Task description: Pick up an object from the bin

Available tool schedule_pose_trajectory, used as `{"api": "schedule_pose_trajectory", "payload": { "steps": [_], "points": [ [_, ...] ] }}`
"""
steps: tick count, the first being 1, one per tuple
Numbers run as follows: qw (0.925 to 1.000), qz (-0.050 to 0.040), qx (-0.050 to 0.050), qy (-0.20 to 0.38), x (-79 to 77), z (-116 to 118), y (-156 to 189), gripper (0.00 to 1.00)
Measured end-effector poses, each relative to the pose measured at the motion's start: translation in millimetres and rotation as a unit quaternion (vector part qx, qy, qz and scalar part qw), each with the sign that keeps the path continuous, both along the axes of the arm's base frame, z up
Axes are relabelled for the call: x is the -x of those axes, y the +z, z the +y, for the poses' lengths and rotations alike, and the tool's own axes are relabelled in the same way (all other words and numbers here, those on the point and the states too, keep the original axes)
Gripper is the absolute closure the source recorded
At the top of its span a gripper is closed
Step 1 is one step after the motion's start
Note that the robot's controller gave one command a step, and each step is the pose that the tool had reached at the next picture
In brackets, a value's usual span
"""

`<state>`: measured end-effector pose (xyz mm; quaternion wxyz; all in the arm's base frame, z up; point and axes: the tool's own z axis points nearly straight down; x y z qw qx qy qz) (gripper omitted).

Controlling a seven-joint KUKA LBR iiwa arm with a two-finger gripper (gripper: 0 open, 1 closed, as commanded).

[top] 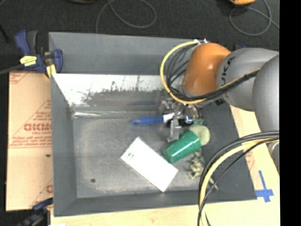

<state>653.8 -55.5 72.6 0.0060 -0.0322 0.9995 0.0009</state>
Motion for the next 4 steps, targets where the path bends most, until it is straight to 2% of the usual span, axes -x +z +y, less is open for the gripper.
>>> {"api": "schedule_pose_trajectory", "payload": {
  "steps": [1, 2, 3, 4],
  "points": [
    [0.9996, -0.0012, 0.002, 0.028, -2.1, 8, 0, 1.00],
    [0.9996, -0.0012, 0.002, 0.028, -2.1, 8, 0, 1.00],
    [0.9997, 0.0026, 0.002, 0.026, -3.8, 6, 31, 1.00],
    [0.9997, 0.0015, 0.002, 0.026, -4.1, 6, 70, 1.00]
  ]
}}
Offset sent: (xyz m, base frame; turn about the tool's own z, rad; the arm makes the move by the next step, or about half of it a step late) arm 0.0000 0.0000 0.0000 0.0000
